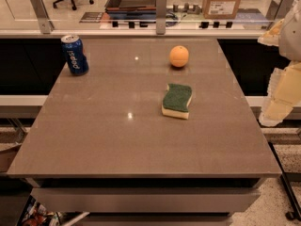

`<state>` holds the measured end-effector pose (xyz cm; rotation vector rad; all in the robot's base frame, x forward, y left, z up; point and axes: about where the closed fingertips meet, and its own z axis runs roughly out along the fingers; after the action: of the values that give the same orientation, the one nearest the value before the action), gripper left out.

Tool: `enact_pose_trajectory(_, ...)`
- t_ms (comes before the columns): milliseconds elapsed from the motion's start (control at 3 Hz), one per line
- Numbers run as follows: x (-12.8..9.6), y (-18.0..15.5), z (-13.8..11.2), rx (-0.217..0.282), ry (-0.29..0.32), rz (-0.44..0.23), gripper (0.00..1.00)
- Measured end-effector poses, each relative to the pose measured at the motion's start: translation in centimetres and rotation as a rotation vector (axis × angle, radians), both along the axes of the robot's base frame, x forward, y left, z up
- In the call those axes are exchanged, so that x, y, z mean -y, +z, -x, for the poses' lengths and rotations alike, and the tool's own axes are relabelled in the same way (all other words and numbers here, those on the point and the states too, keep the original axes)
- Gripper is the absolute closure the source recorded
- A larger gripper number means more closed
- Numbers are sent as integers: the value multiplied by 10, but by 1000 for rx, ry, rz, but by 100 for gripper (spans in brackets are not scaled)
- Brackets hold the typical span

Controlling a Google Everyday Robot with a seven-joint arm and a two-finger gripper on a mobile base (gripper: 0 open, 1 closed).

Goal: Move orange near pepsi can

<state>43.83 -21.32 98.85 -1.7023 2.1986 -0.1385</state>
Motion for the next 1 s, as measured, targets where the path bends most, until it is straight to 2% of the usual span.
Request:
enact_pose_trajectory(667,0,2,-5,11,-7,-15,0)
enact_pose_trajectory(1000,2,5,-29,39,-46,-103,0)
